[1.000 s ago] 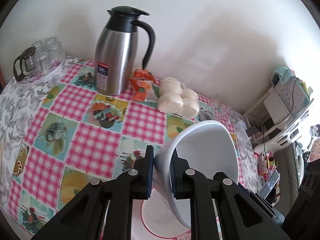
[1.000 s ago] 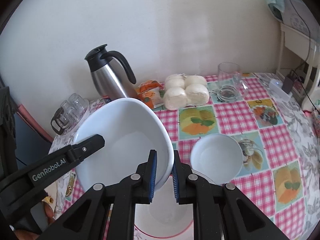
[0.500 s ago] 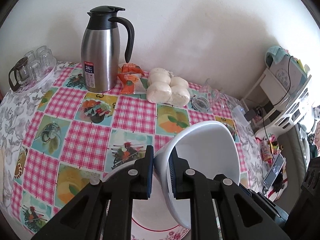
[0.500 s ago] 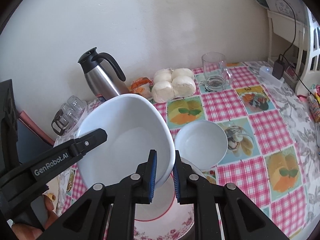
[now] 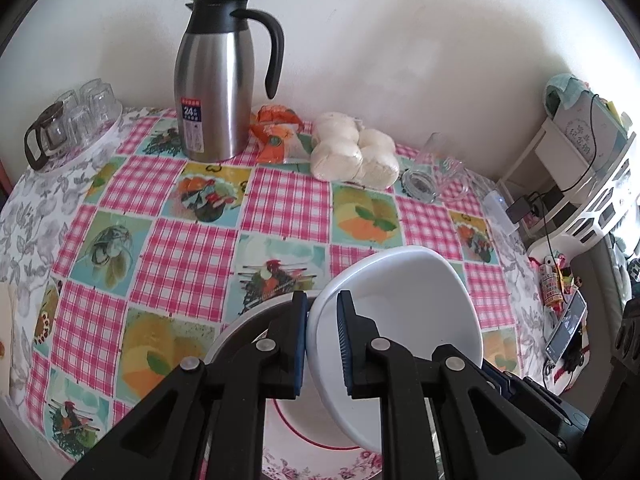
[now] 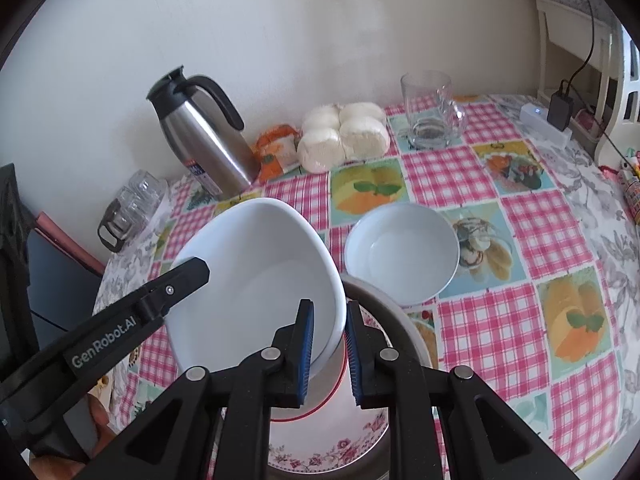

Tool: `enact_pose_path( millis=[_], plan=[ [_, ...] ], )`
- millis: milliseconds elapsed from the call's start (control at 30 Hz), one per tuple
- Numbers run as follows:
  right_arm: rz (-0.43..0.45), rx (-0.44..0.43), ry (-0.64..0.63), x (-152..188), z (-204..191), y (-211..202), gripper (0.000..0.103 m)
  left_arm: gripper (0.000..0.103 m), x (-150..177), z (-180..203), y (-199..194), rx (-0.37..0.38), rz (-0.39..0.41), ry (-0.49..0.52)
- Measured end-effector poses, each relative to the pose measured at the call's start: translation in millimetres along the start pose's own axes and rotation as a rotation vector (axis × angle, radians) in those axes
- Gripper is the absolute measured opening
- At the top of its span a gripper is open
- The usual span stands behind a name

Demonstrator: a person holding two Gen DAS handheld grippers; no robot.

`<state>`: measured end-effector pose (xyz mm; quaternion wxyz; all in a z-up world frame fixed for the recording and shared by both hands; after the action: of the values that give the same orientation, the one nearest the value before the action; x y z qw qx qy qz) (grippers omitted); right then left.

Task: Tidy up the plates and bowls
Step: 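Carry the white square bowl over the steel basin with both grippers, then lower the white square bowl onto the red-rimmed bowl in the basin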

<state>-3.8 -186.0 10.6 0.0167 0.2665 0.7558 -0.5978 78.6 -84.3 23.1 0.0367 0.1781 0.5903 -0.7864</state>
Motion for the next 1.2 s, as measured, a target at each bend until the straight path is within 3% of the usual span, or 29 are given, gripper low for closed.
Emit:
enact_pose_path(
  millis=[833, 1200],
  plan=[
    [-0.083, 0.015, -0.027, 18, -9, 15, 0.019, 0.015, 12, -10, 1, -0.010, -0.026, 0.004],
    [-0.119, 0.037, -0.010, 21, -3, 26, 0.022, 0.016, 17, -10, 18, -0.018, -0.090, 0.010]
  ],
)
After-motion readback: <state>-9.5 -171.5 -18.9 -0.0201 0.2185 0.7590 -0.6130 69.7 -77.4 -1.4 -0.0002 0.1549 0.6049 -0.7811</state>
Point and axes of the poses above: each gripper's, at about its wrist camera, not at the fingertips, and y roughly the way its jaws point, z to its right, x to its underside, the point moved 5 cm from there along y, roughly the way its jaws point, and after that the axes turned 10 degrees about -z, right-handed, at the moved point
